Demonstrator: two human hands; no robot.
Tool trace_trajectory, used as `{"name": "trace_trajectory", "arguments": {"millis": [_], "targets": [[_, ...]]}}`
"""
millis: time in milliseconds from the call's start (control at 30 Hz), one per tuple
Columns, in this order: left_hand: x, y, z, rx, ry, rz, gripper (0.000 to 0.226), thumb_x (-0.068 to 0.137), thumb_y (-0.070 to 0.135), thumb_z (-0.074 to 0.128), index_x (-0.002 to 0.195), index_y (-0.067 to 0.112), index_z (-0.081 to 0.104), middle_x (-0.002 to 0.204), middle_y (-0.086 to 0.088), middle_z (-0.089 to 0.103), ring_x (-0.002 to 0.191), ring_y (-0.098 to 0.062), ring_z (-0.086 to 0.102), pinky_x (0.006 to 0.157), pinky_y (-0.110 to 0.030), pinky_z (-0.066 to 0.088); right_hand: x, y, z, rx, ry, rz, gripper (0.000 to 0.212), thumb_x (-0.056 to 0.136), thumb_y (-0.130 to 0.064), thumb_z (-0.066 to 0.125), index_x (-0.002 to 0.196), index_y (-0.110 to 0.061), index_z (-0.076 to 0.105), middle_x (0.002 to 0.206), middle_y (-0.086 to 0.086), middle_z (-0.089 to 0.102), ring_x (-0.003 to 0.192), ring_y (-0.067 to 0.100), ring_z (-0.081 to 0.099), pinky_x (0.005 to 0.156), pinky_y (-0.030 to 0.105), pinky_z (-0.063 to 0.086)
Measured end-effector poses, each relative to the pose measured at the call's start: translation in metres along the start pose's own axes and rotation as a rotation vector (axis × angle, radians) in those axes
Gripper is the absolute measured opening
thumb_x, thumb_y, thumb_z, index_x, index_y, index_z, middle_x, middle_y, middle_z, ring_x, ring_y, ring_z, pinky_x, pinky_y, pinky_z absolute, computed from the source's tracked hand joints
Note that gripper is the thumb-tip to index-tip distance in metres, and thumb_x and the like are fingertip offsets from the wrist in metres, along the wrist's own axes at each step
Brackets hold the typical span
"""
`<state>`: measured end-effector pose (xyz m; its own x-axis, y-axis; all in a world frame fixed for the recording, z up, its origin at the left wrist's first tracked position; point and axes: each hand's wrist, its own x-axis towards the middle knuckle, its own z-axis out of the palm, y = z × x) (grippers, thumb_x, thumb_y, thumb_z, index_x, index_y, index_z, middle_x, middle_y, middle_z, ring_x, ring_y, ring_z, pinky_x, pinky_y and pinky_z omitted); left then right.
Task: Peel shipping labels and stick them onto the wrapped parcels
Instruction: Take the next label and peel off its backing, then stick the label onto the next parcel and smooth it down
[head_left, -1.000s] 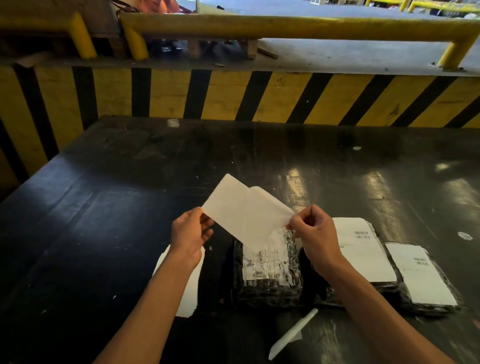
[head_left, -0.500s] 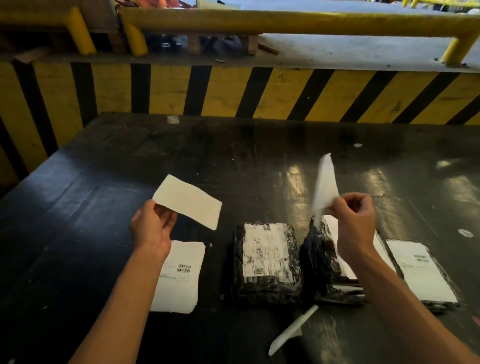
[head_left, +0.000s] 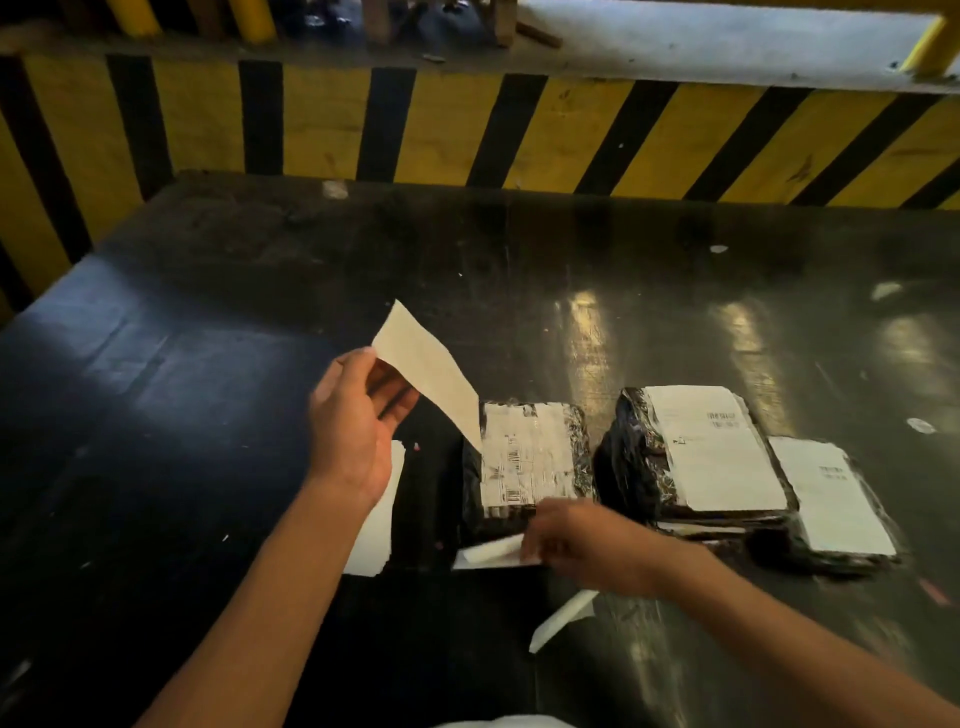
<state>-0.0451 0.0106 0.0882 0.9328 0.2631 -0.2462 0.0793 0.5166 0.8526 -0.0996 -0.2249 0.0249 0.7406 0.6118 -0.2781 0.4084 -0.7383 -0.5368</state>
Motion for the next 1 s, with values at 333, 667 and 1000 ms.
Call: {"name": "trace_trajectory", "arguments": {"millis": [333, 667, 1000], "targets": [[-0.020, -0.028, 0.012, 0.063, -0.073, -0.087, 0.009, 0.098, 0.016, 0.051, 0.094, 0.014, 0.058, 0.096, -0.006, 0.073, 0.095, -0.021, 0.069, 0.085, -0.037, 0.054, -0.008, 0.022, 0.051, -0.156, 0.009, -0.012, 0.033, 0.096, -0.024, 0.050, 0.127, -0.029, 0.062, 0.117, -0.003, 0.054, 0.102, 0.020, 0.059, 0.080, 0.038, 0.052], [-0.024, -0.039, 0.036, 0.116, -0.028, -0.091, 0.011, 0.099, 0.014, 0.050, 0.104, 0.007, 0.057, 0.105, -0.015, 0.072, 0.101, -0.027, 0.069, 0.082, -0.035, 0.056, 0.016, -0.029, -0.010, 0.134, 0.742, 0.017, 0.042, 0.087, -0.036, 0.070, 0.120, -0.032, 0.044, 0.104, -0.016, 0.045, 0.093, 0.001, 0.045, 0.080, 0.017, 0.043], [-0.008, -0.023, 0.026, 0.070, -0.151, -0.105, 0.041, 0.100, 0.036, 0.041, 0.094, 0.006, 0.069, 0.102, -0.010, 0.074, 0.100, -0.026, 0.072, 0.089, -0.042, 0.052, 0.028, -0.014, -0.037, 0.273, 0.974, 0.116, 0.025, 0.093, -0.007, 0.063, 0.104, -0.028, 0.054, 0.095, -0.008, 0.061, 0.083, 0.003, 0.058, 0.067, 0.015, 0.048]]}}
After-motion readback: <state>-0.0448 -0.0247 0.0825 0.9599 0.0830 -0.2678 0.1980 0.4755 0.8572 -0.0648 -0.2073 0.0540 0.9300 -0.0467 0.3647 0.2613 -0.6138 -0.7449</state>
